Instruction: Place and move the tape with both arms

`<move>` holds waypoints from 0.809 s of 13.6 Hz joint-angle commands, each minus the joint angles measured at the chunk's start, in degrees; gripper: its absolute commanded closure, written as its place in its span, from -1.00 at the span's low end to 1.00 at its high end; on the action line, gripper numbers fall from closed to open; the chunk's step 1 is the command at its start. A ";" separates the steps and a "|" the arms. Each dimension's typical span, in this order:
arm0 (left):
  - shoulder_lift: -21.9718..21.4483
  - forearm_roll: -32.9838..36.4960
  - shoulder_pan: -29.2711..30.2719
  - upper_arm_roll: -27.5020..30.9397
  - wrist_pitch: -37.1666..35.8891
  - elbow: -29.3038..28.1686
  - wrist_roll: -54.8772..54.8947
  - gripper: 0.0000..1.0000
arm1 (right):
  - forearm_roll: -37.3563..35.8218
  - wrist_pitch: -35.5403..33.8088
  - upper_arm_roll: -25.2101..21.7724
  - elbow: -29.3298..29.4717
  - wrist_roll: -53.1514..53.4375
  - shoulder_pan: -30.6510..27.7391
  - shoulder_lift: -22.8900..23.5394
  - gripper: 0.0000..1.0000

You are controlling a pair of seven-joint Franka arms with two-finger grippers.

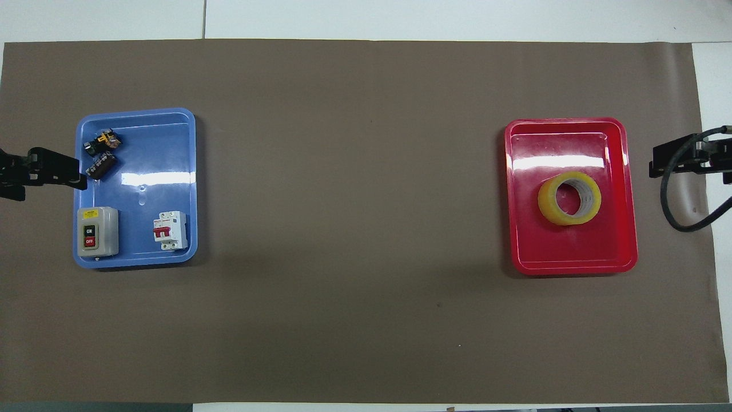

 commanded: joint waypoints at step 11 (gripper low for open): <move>-1.33 -1.45 0.30 -0.01 -0.05 -1.01 0.47 -1.00 | 2.87 -2.86 0.15 5.24 -0.01 -0.86 2.71 -1.00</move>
